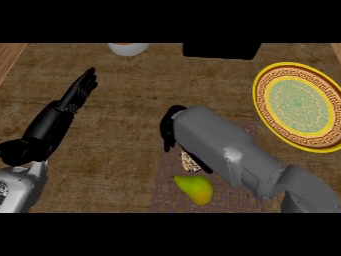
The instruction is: Pick the cupcake from the placemat and place it in the plate
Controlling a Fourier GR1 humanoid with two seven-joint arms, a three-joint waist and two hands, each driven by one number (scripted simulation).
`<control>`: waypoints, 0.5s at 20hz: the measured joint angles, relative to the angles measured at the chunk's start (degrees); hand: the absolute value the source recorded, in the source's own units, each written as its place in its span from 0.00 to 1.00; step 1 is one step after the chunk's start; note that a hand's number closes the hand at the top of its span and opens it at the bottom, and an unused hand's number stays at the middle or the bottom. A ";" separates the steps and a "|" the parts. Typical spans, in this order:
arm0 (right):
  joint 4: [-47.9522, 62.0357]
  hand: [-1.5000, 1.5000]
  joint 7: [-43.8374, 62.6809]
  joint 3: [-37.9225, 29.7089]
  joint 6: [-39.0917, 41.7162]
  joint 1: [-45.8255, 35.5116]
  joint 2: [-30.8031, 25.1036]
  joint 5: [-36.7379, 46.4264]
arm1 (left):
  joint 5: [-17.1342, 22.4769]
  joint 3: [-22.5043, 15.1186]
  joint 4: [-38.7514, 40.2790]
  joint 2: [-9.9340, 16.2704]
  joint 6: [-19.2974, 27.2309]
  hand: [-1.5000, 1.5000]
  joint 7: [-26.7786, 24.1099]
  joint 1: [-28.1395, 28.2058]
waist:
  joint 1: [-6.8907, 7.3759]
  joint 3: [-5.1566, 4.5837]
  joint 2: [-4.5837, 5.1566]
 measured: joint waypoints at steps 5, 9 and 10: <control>-0.38 0.00 -1.45 1.91 0.06 1.40 -0.13 1.37 | -0.17 0.56 0.10 -0.20 -0.86 0.50 -1.01 1.01 | -0.06 0.02 -0.19; -2.13 0.00 -2.78 3.54 0.17 2.56 -0.49 2.80 | -0.80 1.09 0.74 -0.57 -0.86 0.50 -1.21 0.77 | -0.74 0.05 -0.82; -2.06 0.00 -3.33 3.87 0.25 2.56 -0.49 3.18 | -1.00 0.90 -0.29 -0.78 -0.52 0.50 -0.67 1.23 | -0.67 0.08 -0.91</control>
